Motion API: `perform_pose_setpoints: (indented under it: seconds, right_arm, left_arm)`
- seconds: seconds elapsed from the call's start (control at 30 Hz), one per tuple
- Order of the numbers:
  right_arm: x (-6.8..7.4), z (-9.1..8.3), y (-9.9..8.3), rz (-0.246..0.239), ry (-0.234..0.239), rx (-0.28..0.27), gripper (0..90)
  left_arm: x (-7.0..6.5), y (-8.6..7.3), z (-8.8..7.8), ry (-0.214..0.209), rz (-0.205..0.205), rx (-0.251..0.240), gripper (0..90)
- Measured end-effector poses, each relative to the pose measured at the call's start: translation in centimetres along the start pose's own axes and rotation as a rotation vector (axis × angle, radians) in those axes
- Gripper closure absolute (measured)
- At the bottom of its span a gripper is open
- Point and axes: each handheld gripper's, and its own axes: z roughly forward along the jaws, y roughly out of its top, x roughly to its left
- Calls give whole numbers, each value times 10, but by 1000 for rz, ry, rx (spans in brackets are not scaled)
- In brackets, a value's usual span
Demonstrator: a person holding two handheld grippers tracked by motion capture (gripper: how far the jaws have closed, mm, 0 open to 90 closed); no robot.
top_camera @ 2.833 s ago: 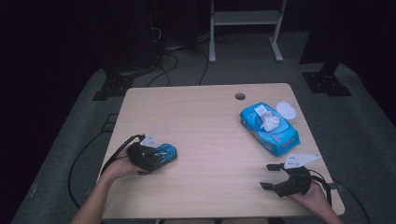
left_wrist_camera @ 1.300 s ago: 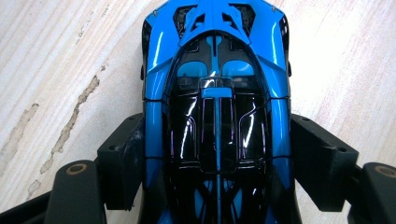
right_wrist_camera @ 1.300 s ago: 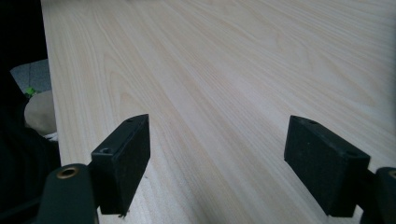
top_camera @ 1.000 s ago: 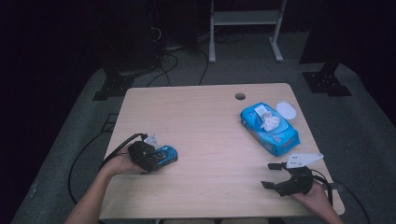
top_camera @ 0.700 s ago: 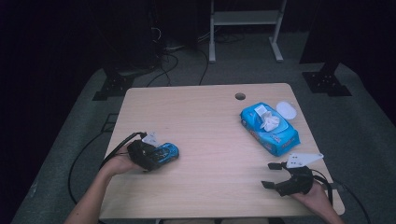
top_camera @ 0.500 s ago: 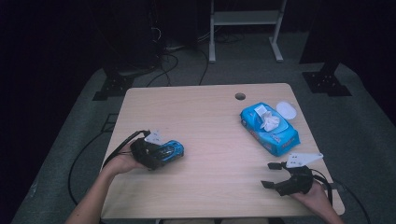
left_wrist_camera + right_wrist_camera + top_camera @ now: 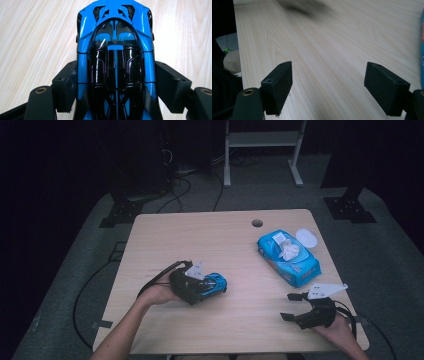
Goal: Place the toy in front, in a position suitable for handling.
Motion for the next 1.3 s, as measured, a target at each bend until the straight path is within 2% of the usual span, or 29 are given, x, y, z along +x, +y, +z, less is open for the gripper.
perform_pose_setpoints:
  seconds: [0.2,0.4,0.67,0.8,0.87,1.0,1.3]
  right_arm:
    - [0,-1,0,-2,0,-5,221]
    - [0,-2,0,-1,0,-7,221]
    - [0,-1,0,-5,0,-4,220]
    - [0,-1,0,-2,-2,-6,220]
    - [0,-2,0,-3,-3,-6,220]
    - [-1,-2,-1,0,-3,-5,220]
    - [-1,-1,0,0,-4,-1,220]
  left_arm:
    - [-7,14,18,-23,40,8,262]
    - [-12,23,29,-43,61,8,262]
    - [-16,27,43,-48,71,16,262]
    - [-18,26,50,-49,89,40,262]
    - [-18,25,52,-49,81,24,263]
    - [-18,23,57,-71,72,30,279]
    - [-17,19,59,-79,56,17,279]
